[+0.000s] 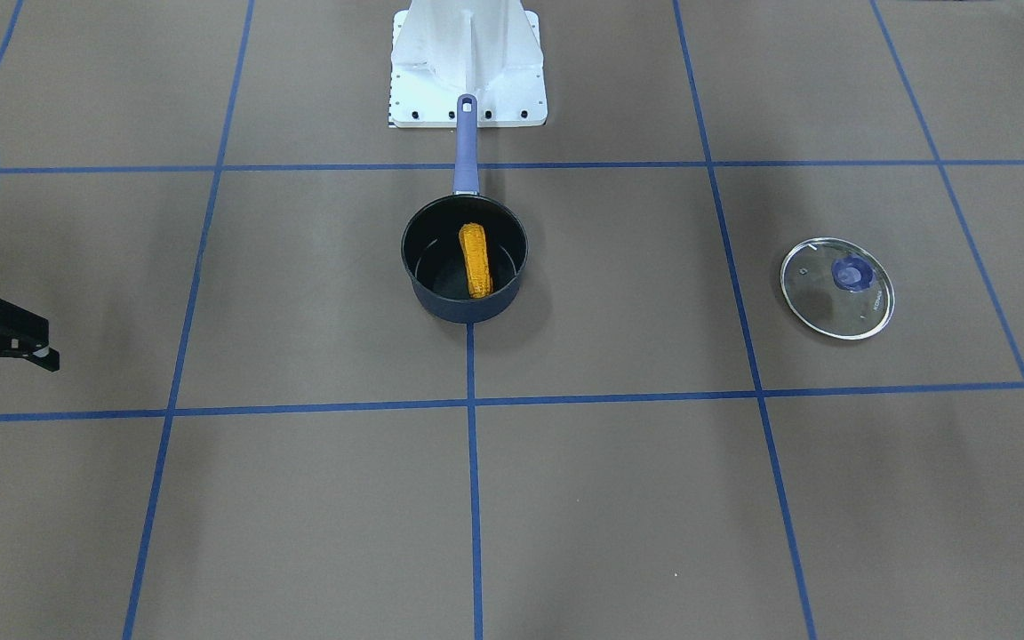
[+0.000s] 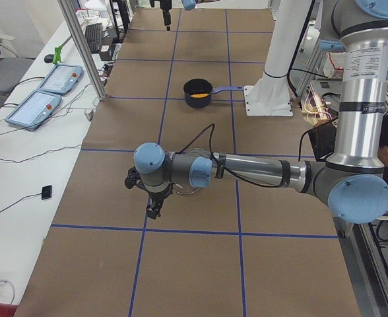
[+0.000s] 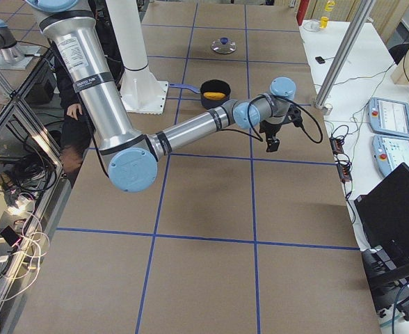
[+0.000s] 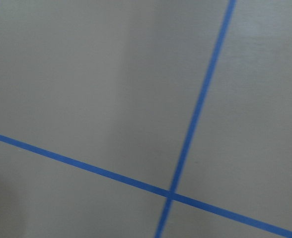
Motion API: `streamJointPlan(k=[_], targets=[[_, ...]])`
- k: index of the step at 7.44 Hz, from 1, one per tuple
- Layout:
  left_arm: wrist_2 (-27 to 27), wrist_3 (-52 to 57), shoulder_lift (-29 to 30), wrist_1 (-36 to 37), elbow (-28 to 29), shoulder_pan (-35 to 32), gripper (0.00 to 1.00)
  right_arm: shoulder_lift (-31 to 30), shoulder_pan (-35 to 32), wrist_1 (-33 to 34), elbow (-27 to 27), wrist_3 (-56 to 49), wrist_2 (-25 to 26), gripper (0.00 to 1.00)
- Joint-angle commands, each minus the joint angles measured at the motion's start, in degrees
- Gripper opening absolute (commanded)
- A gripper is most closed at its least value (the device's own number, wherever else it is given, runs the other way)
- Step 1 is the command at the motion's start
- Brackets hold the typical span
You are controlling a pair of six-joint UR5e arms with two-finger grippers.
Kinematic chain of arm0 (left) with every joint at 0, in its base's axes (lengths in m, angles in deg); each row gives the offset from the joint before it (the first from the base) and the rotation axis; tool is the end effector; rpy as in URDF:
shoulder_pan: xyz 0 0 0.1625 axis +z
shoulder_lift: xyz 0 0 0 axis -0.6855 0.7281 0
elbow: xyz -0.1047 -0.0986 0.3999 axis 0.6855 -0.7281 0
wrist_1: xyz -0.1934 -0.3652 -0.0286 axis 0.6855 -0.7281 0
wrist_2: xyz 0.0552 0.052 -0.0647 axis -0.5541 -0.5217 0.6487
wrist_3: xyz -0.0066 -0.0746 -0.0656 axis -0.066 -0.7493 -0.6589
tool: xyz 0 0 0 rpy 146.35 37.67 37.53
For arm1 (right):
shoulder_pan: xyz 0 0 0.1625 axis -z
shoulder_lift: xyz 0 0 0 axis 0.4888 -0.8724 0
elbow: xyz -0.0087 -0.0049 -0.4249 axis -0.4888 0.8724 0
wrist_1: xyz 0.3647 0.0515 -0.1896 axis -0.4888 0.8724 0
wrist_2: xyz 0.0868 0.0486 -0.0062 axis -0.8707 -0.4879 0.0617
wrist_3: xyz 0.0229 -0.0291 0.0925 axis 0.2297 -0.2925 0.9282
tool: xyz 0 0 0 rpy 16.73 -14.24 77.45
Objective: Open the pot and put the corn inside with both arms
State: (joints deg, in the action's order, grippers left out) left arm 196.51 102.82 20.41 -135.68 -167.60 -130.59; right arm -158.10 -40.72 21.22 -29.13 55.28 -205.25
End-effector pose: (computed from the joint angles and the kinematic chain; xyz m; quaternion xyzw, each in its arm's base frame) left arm -0.0376 -0.5026 0.6224 0.0856 0.3868 0.1794 0.9005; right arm -0.1593 -0.6148 0.4299 0.0779 -0.4325 -0.1197 0.8903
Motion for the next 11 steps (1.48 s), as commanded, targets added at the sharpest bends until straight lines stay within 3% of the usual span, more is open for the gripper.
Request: streamJointPlan(k=[1, 4, 7, 11], targets=[[-2.5, 6.7, -0.3, 0.1, 3.3, -4.4, 0.98, -4.1, -3.0, 0.1, 0.5, -3.8, 0.1, 1.0], [-2.4, 6.8, -1.9, -0.1, 3.4, -6.9, 0.98, -5.3, -4.9, 0.0, 1.0, -3.8, 1.4, 1.0], [-2.4, 6.8, -1.9, -0.1, 2.9, -8.4, 0.98, -7.4, -9.3, 4.2, 1.6, -3.9, 1.8, 1.0], [-2.4, 6.8, -1.9, -0.2, 2.9, -8.4, 0.98, -7.9, -9.3, 4.2, 1.6, -3.9, 2.2, 1.0]])
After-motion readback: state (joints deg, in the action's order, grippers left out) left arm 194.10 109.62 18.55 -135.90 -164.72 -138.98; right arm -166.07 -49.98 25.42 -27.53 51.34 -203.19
